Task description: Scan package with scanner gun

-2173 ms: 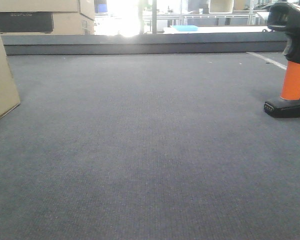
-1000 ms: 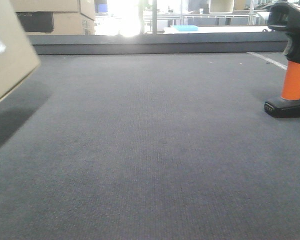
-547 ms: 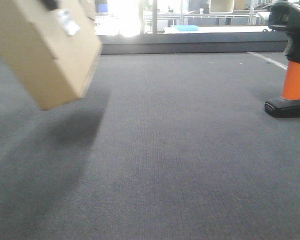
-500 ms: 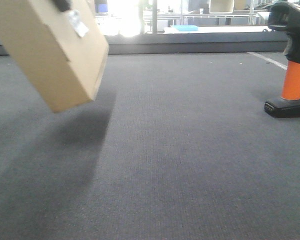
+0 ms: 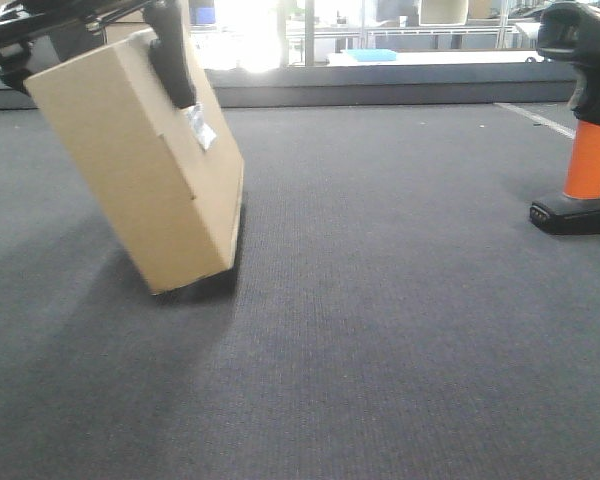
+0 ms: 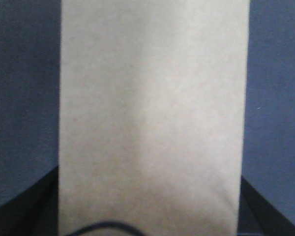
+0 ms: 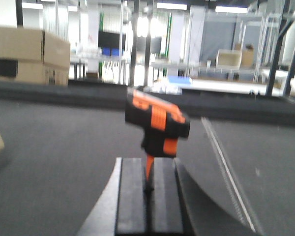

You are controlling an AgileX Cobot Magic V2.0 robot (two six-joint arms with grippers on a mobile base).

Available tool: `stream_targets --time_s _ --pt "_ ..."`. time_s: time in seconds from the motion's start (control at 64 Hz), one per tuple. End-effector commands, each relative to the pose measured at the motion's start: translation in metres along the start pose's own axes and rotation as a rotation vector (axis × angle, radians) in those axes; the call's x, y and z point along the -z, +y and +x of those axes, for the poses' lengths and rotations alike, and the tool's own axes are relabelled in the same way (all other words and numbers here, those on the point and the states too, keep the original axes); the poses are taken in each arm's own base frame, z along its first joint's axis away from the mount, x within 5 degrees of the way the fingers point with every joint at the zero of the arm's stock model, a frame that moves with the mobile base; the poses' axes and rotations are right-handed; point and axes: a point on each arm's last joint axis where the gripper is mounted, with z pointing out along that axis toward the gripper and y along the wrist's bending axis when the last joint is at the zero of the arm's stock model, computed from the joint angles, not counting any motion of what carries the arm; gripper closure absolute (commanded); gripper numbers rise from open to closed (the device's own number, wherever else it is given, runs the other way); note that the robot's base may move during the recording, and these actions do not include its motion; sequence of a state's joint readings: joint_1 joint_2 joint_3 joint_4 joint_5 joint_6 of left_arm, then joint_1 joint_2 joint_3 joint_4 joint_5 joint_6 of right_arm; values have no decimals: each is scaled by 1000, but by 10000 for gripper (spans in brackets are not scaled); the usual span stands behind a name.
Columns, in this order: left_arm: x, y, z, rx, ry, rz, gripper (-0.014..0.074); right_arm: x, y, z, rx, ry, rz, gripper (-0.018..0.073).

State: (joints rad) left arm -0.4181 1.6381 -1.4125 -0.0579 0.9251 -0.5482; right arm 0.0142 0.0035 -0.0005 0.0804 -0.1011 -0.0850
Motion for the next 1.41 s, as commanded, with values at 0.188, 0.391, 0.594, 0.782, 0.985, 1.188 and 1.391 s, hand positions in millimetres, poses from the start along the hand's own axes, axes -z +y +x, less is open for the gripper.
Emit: stream_targets --time_s 0.188,0.391,0.594,0.782,0.985,1.188,1.391 --pt "-9 -26 4 -12 24 83 707 2 2 -16 -58 119 -19 728" --pt "-14 -39 5 -33 54 137 707 0 4 -34 -120 138 -33 728" --pt "-14 -40 5 -30 53 141 707 -31 4 -41 -122 303 -26 728" --pt "-13 -41 2 -10 32 170 707 -68 0 -33 -119 326 19 728" --pt "-13 -41 1 -6 21 177 707 -94 -3 -23 -108 303 57 728" --pt "-13 -43 -1 0 3 192 707 -107 -4 -2 -115 421 70 728" --pt "-13 -43 -1 1 2 194 707 -131 -8 15 -87 358 114 728"
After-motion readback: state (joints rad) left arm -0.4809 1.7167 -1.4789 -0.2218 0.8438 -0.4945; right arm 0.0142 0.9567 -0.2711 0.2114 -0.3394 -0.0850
